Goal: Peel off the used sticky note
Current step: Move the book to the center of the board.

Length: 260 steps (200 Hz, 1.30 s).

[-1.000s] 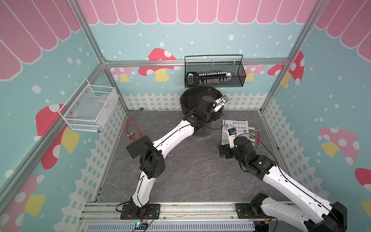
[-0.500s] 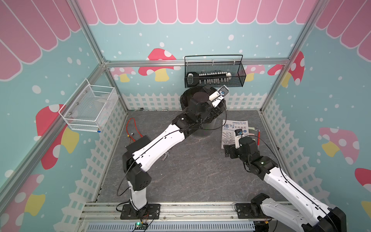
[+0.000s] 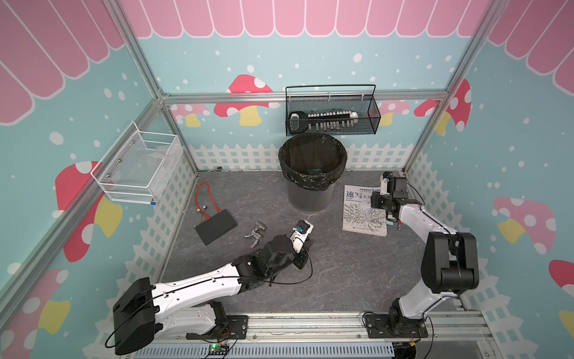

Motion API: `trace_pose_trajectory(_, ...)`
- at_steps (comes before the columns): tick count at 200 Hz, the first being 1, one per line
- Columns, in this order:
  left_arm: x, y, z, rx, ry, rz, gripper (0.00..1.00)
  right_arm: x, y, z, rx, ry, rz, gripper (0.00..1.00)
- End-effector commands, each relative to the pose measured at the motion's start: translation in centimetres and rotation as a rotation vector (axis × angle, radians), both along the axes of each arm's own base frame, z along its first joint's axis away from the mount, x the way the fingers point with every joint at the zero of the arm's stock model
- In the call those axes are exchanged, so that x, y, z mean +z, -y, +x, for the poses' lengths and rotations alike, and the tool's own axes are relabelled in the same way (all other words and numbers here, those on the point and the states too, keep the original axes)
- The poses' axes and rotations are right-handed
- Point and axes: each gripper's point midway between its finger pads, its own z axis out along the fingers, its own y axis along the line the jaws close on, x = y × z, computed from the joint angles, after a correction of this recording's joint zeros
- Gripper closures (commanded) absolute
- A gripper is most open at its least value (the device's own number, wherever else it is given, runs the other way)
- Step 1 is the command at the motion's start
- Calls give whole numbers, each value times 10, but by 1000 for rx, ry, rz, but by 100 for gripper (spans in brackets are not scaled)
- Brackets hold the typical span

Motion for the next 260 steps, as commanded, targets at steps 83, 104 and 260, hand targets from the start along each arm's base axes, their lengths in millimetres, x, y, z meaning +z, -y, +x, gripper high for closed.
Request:
trace_pose_trajectory(83,18,5,9,83,-16,-165,100,-104,19,127,-3,-194,-17,100)
trace_pose_trajectory(104,17,9,11,82,-5,-168,100,-111,20,128,-9,-227,-20,100)
trace_pose_trajectory(260,-26,27,24,114,-84,-79,100,-148,-30,4,78,-497,44,100)
